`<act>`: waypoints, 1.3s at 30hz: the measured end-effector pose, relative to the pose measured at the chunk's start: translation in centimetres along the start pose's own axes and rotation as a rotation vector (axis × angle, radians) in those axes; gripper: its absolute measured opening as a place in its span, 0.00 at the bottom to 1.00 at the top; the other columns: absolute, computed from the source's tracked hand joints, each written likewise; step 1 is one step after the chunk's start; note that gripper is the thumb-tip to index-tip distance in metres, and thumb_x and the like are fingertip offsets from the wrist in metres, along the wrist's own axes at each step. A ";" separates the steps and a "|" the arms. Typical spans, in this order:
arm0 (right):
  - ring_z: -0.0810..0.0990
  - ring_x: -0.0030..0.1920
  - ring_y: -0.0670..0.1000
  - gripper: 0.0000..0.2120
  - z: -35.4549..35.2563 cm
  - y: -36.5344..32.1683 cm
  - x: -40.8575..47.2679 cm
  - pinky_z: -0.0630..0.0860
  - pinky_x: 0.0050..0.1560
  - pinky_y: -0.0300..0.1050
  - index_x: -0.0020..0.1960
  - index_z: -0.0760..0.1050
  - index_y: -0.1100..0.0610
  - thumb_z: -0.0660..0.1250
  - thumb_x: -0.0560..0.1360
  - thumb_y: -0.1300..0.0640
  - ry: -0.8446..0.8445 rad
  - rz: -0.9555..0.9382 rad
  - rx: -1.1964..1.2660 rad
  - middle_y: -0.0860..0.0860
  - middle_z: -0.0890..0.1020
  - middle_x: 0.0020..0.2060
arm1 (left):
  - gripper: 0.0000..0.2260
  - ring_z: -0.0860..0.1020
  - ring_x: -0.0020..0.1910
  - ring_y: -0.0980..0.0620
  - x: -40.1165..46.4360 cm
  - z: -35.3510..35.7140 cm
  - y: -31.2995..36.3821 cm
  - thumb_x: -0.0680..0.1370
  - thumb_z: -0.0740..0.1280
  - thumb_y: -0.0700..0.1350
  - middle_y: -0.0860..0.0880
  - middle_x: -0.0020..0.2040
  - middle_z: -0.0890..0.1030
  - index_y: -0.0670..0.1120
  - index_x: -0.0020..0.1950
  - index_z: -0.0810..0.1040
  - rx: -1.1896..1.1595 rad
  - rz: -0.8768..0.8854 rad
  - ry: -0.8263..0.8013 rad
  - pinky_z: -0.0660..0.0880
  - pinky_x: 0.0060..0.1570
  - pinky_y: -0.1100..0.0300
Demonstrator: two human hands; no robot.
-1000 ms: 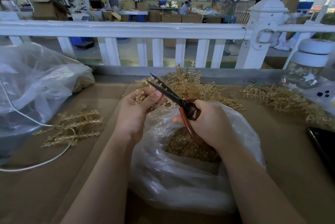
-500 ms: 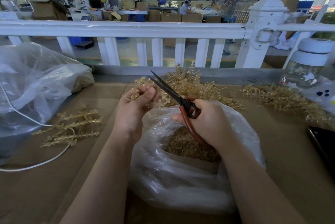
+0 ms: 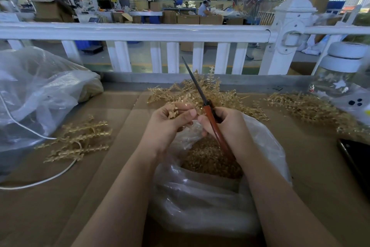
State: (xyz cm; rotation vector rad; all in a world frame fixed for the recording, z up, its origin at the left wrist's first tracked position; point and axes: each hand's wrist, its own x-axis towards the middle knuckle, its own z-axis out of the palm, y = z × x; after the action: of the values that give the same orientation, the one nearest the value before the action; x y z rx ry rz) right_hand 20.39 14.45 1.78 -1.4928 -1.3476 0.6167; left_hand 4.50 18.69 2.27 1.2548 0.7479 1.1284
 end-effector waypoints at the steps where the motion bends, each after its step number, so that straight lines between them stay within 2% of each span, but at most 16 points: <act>1: 0.84 0.34 0.46 0.06 0.0 0.0 0.0 0.79 0.39 0.36 0.41 0.82 0.53 0.74 0.76 0.54 -0.003 0.008 0.018 0.48 0.85 0.31 | 0.18 0.81 0.39 0.55 0.0 -0.2 0.1 0.63 0.77 0.50 0.48 0.44 0.86 0.46 0.50 0.81 -0.018 -0.013 0.001 0.76 0.37 0.66; 4: 0.83 0.32 0.46 0.07 -0.2 -0.1 0.0 0.78 0.38 0.33 0.40 0.82 0.55 0.73 0.76 0.55 0.005 0.026 0.078 0.50 0.85 0.30 | 0.23 0.82 0.47 0.51 0.2 -0.9 0.6 0.64 0.75 0.50 0.44 0.54 0.84 0.47 0.58 0.79 -0.104 -0.032 0.018 0.77 0.40 0.63; 6: 0.82 0.31 0.45 0.07 -0.3 -0.1 -0.1 0.77 0.36 0.32 0.40 0.82 0.55 0.73 0.77 0.55 0.014 0.027 0.095 0.50 0.85 0.30 | 0.23 0.81 0.49 0.50 0.4 -1.4 0.7 0.65 0.75 0.48 0.44 0.56 0.83 0.47 0.59 0.78 -0.143 -0.031 0.048 0.76 0.45 0.59; 8: 0.83 0.32 0.45 0.07 -0.2 -0.1 -0.1 0.77 0.37 0.33 0.40 0.82 0.55 0.73 0.76 0.55 0.005 0.027 0.108 0.50 0.84 0.30 | 0.21 0.82 0.44 0.53 0.4 -1.6 0.6 0.65 0.75 0.46 0.48 0.49 0.84 0.46 0.56 0.80 -0.108 -0.019 0.048 0.77 0.44 0.59; 11: 0.84 0.33 0.46 0.06 -0.2 -0.3 -0.2 0.78 0.39 0.32 0.42 0.82 0.56 0.73 0.77 0.56 -0.033 0.017 0.108 0.49 0.85 0.30 | 0.18 0.79 0.34 0.57 0.4 -1.2 0.1 0.67 0.75 0.45 0.50 0.37 0.83 0.36 0.52 0.81 -0.009 0.025 0.009 0.75 0.35 0.66; 14: 0.84 0.33 0.46 0.07 -0.2 -0.3 -0.2 0.78 0.40 0.33 0.41 0.81 0.56 0.73 0.77 0.56 -0.065 -0.013 0.070 0.49 0.84 0.30 | 0.18 0.72 0.33 0.55 0.6 -0.8 -0.4 0.69 0.74 0.48 0.47 0.34 0.78 0.32 0.46 0.80 0.047 0.084 -0.003 0.70 0.34 0.66; 16: 0.83 0.33 0.45 0.06 -0.1 -0.2 -0.2 0.77 0.39 0.32 0.42 0.81 0.54 0.73 0.77 0.55 -0.073 -0.029 0.043 0.48 0.84 0.30 | 0.15 0.71 0.33 0.54 0.6 -0.9 -0.3 0.70 0.73 0.48 0.45 0.35 0.77 0.35 0.43 0.81 0.038 0.099 -0.006 0.69 0.35 0.65; 19: 0.83 0.36 0.45 0.12 -0.1 0.2 -0.1 0.80 0.41 0.39 0.43 0.81 0.51 0.76 0.71 0.43 -0.020 -0.057 -0.049 0.47 0.85 0.33 | 0.06 0.74 0.32 0.58 0.6 -0.9 0.0 0.74 0.72 0.46 0.51 0.33 0.80 0.44 0.39 0.83 0.069 0.134 0.001 0.71 0.34 0.68; 21: 0.82 0.40 0.42 0.22 -0.2 0.5 -0.2 0.78 0.40 0.39 0.46 0.80 0.48 0.73 0.65 0.31 0.014 -0.095 -0.165 0.43 0.84 0.37 | 0.08 0.73 0.32 0.57 0.5 -0.9 0.0 0.78 0.69 0.42 0.51 0.33 0.78 0.39 0.41 0.80 0.122 0.185 0.021 0.70 0.34 0.68; 23: 0.80 0.41 0.38 0.27 -0.1 0.5 -0.4 0.74 0.39 0.34 0.49 0.77 0.42 0.67 0.61 0.24 0.028 -0.143 -0.285 0.38 0.83 0.39 | 0.12 0.69 0.34 0.52 0.4 -0.7 0.0 0.80 0.67 0.42 0.47 0.34 0.74 0.33 0.44 0.76 0.181 0.236 0.021 0.68 0.34 0.66; 27: 0.80 0.41 0.41 0.27 -0.2 0.9 -0.3 0.79 0.42 0.42 0.50 0.75 0.43 0.65 0.65 0.24 0.049 -0.197 -0.375 0.41 0.81 0.39 | 0.10 0.72 0.37 0.55 0.3 -0.3 0.0 0.80 0.67 0.41 0.44 0.38 0.76 0.32 0.49 0.76 0.233 0.283 0.036 0.71 0.40 0.65; 30: 0.79 0.40 0.41 0.26 -0.1 0.9 -0.3 0.79 0.40 0.43 0.49 0.74 0.44 0.64 0.65 0.24 0.086 -0.249 -0.412 0.42 0.81 0.39 | 0.07 0.74 0.41 0.50 0.2 -0.1 0.0 0.81 0.66 0.42 0.39 0.42 0.78 0.38 0.51 0.78 0.300 0.296 0.054 0.72 0.45 0.58; 33: 0.79 0.40 0.43 0.28 -0.1 0.9 -0.3 0.79 0.41 0.42 0.48 0.74 0.45 0.64 0.65 0.23 0.107 -0.254 -0.322 0.44 0.81 0.39 | 0.04 0.73 0.36 0.58 0.4 -0.4 0.1 0.81 0.65 0.41 0.55 0.36 0.77 0.43 0.47 0.78 0.332 0.303 0.115 0.71 0.40 0.65; 34: 0.79 0.40 0.42 0.28 -0.2 0.9 -0.3 0.77 0.40 0.40 0.48 0.74 0.45 0.64 0.65 0.22 0.117 -0.248 -0.293 0.44 0.81 0.38 | 0.05 0.73 0.36 0.58 0.4 -0.6 0.3 0.81 0.66 0.41 0.57 0.35 0.76 0.45 0.46 0.78 0.324 0.299 0.137 0.71 0.41 0.65; 36: 0.79 0.40 0.41 0.29 -0.4 0.9 -0.2 0.73 0.37 0.35 0.47 0.74 0.45 0.62 0.64 0.21 0.138 -0.237 -0.294 0.43 0.81 0.37 | 0.05 0.73 0.38 0.56 0.4 -1.1 0.6 0.81 0.66 0.41 0.54 0.37 0.77 0.45 0.45 0.78 0.304 0.289 0.155 0.73 0.45 0.60; 39: 0.78 0.41 0.41 0.28 -0.6 1.1 -0.2 0.74 0.38 0.36 0.49 0.74 0.45 0.62 0.65 0.22 0.123 -0.248 -0.401 0.42 0.81 0.39 | 0.07 0.72 0.39 0.52 0.5 -1.5 0.7 0.80 0.67 0.42 0.46 0.38 0.75 0.37 0.47 0.78 0.289 0.285 0.127 0.71 0.45 0.56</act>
State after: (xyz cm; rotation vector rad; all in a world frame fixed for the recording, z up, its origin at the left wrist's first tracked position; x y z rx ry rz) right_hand 21.34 14.22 0.97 -1.6102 -1.5905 0.0952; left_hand 3.14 19.60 2.71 1.5808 0.8690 1.3752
